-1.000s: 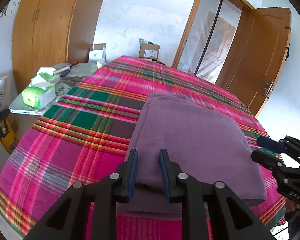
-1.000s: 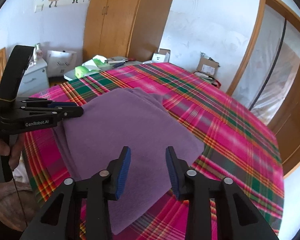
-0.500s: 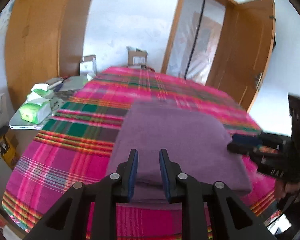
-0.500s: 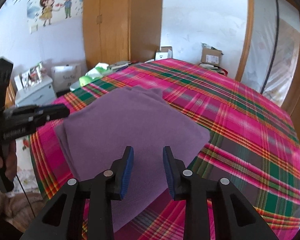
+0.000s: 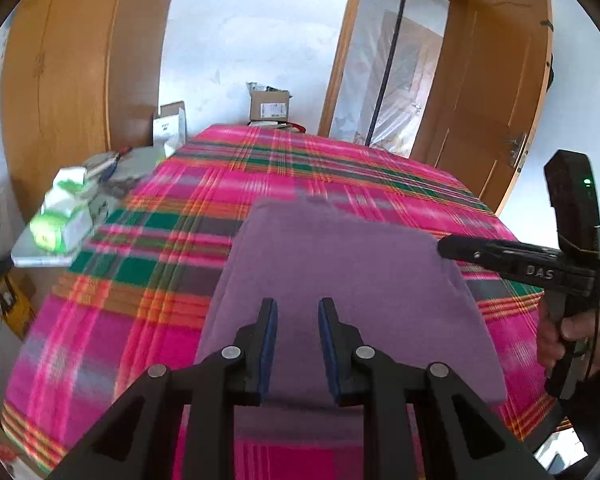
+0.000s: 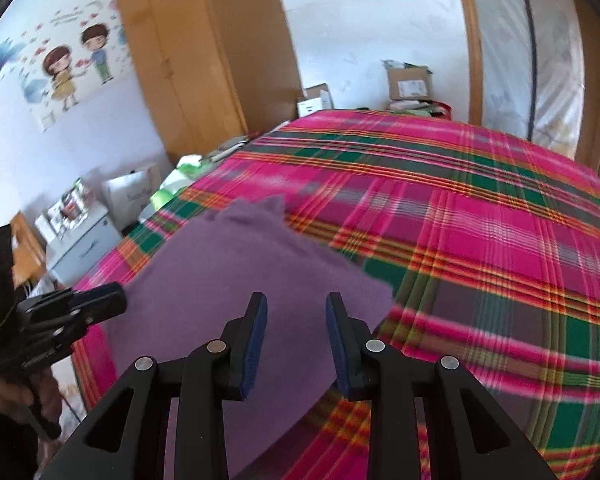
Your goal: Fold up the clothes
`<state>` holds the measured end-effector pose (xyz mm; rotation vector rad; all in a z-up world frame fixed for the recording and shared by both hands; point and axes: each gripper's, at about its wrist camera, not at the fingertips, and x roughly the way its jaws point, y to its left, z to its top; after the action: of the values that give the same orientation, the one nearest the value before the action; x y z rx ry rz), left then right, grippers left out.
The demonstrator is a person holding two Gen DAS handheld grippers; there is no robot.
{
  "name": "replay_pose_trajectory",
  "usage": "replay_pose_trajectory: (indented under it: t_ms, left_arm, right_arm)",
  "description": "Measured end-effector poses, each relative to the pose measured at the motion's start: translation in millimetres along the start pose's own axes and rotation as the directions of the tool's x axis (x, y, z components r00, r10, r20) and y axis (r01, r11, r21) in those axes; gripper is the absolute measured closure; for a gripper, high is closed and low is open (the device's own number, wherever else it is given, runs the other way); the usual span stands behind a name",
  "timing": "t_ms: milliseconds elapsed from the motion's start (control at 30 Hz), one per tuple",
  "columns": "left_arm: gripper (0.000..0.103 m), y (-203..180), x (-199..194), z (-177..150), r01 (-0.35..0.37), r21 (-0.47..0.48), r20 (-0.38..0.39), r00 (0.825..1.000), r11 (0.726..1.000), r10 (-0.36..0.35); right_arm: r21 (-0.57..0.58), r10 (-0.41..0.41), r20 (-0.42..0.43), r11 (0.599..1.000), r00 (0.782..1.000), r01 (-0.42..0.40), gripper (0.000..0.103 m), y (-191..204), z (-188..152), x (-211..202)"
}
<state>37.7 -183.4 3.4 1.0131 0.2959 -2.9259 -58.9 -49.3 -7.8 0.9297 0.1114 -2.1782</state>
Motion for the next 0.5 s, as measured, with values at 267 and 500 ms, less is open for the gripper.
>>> replay_pose_trajectory:
  t_ms: [267,500]
  left_arm:
    - [0.080,-17,54,50,-0.017,0.060,-0.046,0.999,0.998,0.019]
    - [0.080,-20,88,45,-0.058,0.058,-0.117,0.991,0.997,0.064]
  right_arm:
    - [0.054,0.005,-0.015,0.999,1.000,-0.004,0.086,-11,20,28]
    - [0.069,0.014,-0.046,0.998,0.999,-0.011,0.086,-17,19,46]
